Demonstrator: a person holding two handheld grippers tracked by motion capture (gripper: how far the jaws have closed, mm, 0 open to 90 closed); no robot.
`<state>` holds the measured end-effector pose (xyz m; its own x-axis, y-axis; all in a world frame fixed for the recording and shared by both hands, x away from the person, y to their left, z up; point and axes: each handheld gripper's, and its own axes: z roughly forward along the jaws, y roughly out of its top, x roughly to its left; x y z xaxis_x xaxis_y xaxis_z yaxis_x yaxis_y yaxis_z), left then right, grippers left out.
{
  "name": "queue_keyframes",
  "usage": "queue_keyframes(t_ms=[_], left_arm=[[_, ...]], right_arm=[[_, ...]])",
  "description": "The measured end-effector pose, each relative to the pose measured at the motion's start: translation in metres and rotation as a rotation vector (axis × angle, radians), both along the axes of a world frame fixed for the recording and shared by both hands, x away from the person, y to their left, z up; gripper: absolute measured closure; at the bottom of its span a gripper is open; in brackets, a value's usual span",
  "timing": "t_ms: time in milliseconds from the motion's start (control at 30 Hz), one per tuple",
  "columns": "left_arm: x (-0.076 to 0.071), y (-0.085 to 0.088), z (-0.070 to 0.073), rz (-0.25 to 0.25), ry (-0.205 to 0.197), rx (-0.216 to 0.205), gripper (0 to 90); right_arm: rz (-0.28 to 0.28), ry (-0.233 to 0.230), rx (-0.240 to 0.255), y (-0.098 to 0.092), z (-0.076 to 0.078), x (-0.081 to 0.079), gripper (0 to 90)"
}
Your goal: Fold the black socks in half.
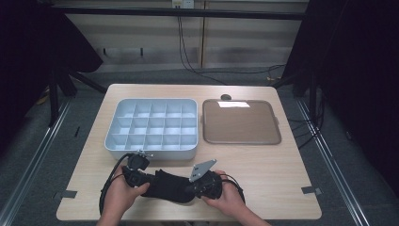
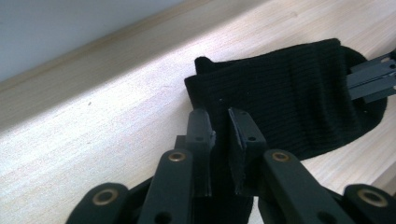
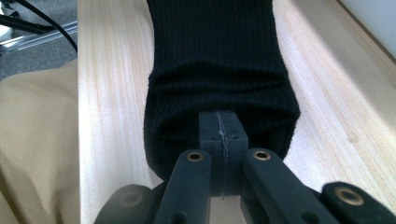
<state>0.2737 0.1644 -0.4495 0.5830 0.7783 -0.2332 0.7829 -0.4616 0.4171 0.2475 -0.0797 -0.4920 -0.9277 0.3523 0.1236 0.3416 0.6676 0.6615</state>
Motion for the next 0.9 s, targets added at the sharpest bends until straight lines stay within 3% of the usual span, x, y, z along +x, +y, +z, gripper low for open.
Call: queue_keyframes(t_ms=[133,367,467,533,733,900], left_arm=[[0.0,0.0,0.0,0.006,0.001,-0.007,81.6],[-0.001,-0.003,0.003,-0.021,-0.014,0.0,82.4],[-0.001,-0.005,0.004,-0.022,-0.022,0.006,82.5],[-0.001,-0.006,0.005,-0.027,-0.026,0.016,82.4],[-0.004,-0.014,0.014,-0.043,-0.045,0.013,82.1],[-0.007,-0.021,0.02,-0.062,-0.053,-0.009,82.0]], right_arm=[[-0.009,-0.008,0.009,-0.003,0.007,0.0,90.0],[-0.027,-0.046,0.091,-0.006,0.023,0.002,90.0],[-0.001,-0.05,0.079,-0.002,0.021,0.0,90.0],[0.021,-0.049,0.042,0.005,0.015,-0.002,90.0],[0.006,-0.014,0.012,0.005,0.003,0.0,90.0],[0.007,-0.018,0.01,0.006,0.002,0.0,90.0]])
